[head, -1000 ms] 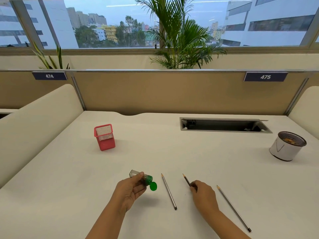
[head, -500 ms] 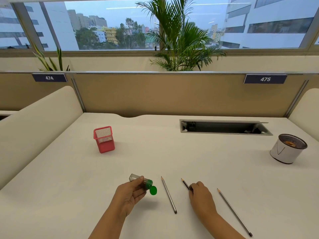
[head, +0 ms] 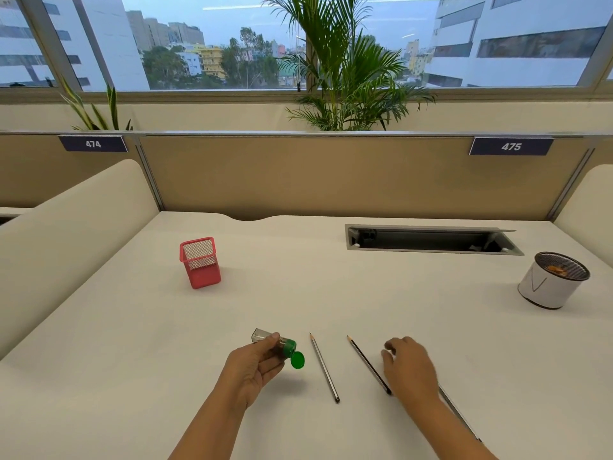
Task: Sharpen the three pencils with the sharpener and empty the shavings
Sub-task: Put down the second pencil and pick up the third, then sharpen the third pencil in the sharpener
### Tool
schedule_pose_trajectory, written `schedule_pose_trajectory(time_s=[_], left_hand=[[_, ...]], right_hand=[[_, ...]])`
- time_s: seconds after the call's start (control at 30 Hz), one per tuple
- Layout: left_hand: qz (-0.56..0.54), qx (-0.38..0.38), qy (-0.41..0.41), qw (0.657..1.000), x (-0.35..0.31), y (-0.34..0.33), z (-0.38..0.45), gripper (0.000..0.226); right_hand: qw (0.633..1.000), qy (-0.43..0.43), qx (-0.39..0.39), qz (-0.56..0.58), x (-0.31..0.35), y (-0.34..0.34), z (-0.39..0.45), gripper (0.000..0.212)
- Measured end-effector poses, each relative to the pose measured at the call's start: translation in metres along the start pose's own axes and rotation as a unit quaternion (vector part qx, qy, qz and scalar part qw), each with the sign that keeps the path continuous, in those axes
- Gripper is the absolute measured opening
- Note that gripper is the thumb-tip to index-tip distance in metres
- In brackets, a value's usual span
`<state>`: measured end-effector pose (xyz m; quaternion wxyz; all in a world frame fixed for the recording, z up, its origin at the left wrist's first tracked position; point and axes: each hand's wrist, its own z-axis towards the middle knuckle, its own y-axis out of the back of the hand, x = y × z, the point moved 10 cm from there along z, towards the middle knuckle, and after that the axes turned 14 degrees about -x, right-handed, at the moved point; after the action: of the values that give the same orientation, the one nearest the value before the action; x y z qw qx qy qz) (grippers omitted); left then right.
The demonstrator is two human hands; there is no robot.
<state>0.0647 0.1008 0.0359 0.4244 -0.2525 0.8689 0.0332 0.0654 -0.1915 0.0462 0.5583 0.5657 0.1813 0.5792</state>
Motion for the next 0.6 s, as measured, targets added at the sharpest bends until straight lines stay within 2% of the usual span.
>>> schedule_pose_trajectory(time_s=[0.07, 0.17, 0.33, 0.4, 0.53, 0.6], left_hand=[[0.001, -0.002, 0.0, 1.0, 0.0, 0.0, 0.0, 0.006], [0.002, 0.001, 0.004, 1.0, 0.003, -0.001, -0.001, 0.006], [0.002, 0.005, 0.007, 1.0, 0.005, -0.005, -0.002, 0.005], [0.004, 0.005, 0.005, 1.0, 0.005, -0.005, -0.001, 0.005], [0.007, 0.004, 0.005, 1.0, 0.007, -0.005, -0.001, 0.004], [0.008, 0.004, 0.006, 1.0, 0.008, -0.005, -0.002, 0.005]], right_hand=[[0.998, -0.03, 0.0, -0.049, -0.019, 0.012, 0.008, 0.028], [0.987, -0.096, 0.047, -0.121, -0.05, 0.019, 0.012, 0.032], [0.968, -0.161, 0.112, -0.154, -0.079, 0.017, 0.006, 0.034], [0.968, -0.165, 0.119, -0.146, -0.082, 0.015, 0.004, 0.025], [0.969, -0.153, 0.113, -0.159, -0.081, 0.014, 0.002, 0.04], [0.971, -0.14, 0.104, -0.162, -0.074, 0.018, 0.003, 0.026]])
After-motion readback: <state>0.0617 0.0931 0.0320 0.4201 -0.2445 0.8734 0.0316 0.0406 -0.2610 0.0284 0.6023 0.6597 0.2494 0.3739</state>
